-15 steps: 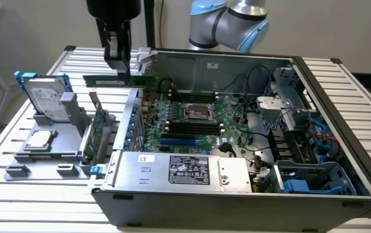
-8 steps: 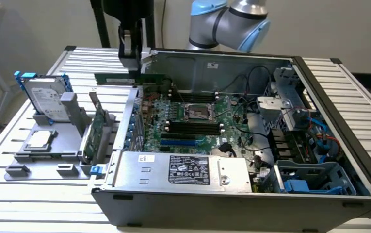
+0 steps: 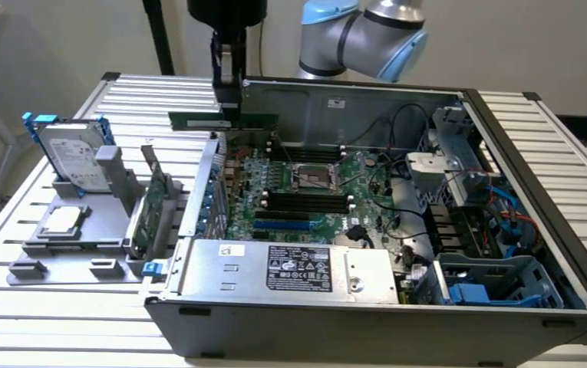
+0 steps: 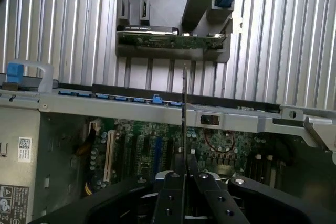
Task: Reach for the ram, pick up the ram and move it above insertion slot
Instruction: 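Pick up the ram and move it above insertion slot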
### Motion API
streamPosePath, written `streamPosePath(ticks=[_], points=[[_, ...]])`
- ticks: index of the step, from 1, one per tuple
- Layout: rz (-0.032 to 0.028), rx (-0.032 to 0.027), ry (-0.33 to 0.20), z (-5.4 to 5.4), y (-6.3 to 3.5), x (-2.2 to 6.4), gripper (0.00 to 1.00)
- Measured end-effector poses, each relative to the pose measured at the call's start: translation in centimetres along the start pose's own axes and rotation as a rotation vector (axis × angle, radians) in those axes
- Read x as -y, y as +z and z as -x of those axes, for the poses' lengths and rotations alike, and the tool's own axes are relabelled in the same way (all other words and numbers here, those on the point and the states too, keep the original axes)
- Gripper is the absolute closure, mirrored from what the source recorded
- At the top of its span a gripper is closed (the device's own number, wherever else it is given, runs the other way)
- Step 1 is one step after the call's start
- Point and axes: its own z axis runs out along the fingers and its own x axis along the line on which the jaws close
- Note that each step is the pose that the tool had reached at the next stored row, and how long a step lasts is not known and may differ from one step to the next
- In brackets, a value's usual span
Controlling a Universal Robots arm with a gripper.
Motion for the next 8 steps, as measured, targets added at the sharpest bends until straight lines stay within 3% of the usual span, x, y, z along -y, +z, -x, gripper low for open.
streamPosePath(ticks=[8], points=[[0.0006,0.0018,0.000,0.6,-0.09,2.45,0.88]])
